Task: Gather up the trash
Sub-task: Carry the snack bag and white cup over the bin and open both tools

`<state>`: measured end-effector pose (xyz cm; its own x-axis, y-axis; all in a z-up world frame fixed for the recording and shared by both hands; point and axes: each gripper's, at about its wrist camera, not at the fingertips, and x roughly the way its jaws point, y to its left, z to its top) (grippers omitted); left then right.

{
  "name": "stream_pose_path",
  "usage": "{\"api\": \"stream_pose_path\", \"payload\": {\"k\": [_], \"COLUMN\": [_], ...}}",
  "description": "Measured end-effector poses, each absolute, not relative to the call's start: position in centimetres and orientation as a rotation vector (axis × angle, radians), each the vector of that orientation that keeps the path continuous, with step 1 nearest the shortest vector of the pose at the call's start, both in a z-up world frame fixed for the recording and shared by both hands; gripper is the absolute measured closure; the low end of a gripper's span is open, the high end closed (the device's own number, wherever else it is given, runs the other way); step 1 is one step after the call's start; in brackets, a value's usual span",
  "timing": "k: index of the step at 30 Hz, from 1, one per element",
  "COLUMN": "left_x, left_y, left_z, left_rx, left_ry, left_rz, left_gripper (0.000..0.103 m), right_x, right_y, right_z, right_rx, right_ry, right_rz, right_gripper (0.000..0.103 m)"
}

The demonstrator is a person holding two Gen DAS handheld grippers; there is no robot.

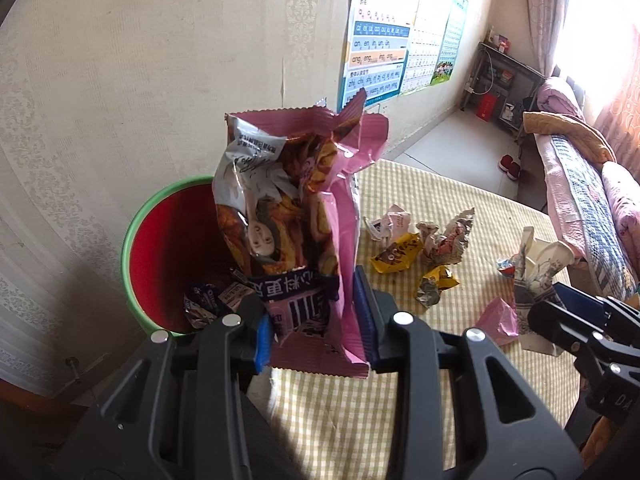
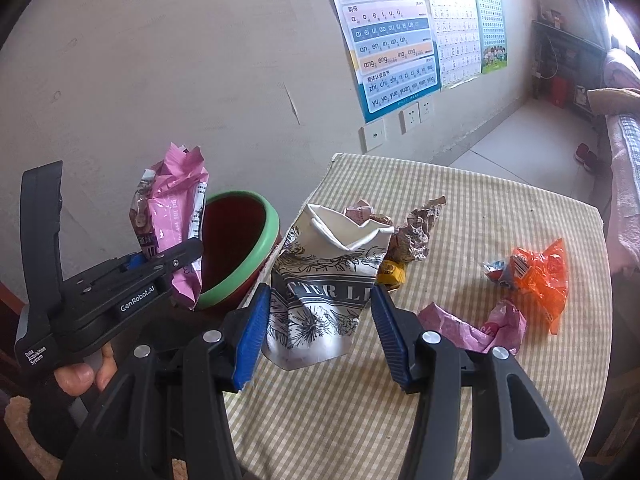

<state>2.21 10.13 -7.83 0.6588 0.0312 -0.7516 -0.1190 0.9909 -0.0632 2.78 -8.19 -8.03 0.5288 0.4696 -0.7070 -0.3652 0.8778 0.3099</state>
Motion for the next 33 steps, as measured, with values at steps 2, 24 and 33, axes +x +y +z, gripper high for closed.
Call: {"api": "stream_pose_path", "payload": {"k": [2, 24, 33], "left_x": [2.2, 2.0, 2.3], "left_y": [10.7, 14.9, 17.2], "left_z": [-7.9, -9.5, -10.2], "left_rx": [-0.112, -0.146, -0.151], "left_ry": [0.848, 0.878, 0.895], "left_rz": [0.098, 0.161, 0.199], "left_gripper": [0.069, 0.069, 0.069], "right_x": [2.8, 4.6, 6.2], "right_y": [-7.8, -2.4, 0.8], "right_z": [-8.2, -9.3, -9.3], "right_rx": [0.123, 0.046, 0.003], "right_ry": [0.887, 0.937, 0.940], "right_rz": [0.507, 0.584, 0.638], "right_gripper": [0.052, 0.052, 0.052]}}
